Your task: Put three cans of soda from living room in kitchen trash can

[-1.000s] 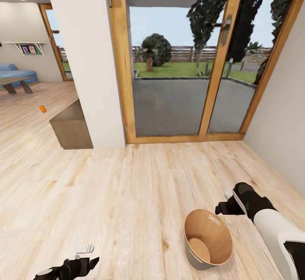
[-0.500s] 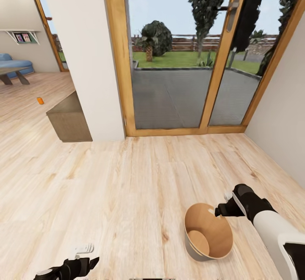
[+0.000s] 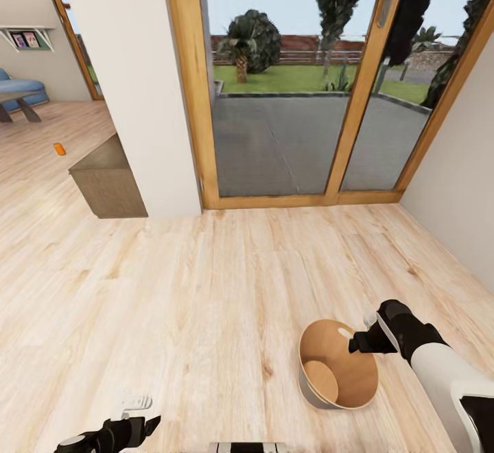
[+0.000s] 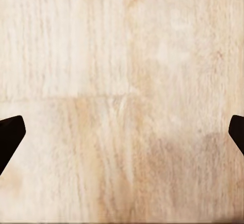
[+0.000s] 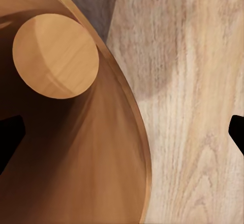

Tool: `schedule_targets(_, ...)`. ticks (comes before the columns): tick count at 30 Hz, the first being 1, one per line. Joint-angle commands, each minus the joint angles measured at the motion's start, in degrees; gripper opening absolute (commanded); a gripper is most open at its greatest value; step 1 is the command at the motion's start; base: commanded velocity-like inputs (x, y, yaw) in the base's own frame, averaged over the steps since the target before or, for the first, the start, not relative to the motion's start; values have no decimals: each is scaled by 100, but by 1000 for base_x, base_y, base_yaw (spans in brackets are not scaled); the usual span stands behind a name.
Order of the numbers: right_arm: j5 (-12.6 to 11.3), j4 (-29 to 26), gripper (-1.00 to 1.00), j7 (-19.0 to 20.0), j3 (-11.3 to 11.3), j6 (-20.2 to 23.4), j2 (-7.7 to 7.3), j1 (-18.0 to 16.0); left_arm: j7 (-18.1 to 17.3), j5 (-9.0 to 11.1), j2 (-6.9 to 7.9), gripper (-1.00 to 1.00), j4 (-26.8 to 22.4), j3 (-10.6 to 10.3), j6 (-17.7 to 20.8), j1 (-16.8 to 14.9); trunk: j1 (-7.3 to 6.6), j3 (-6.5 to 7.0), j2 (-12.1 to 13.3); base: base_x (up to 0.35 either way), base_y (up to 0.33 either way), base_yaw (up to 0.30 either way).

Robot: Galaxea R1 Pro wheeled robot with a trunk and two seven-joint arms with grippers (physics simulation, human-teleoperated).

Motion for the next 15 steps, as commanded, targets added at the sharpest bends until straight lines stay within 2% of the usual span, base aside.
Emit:
schedule_targets(1,0,0,100,0,0,0,-2,0,0,1,-1,100,0,0,0,0,2,-23,-2,0,0,0)
schedule_targets(4,-2,0,100,-1,0,0,0,1,0,1,-2,100,0,-3,0,-1,10,-89,-6,0,0,0)
schedule_targets(15,-24,0,100,2,0,-145,-1,0,0,8,-5,100,-6,5,0,4,10,-89,-6,0,0,0)
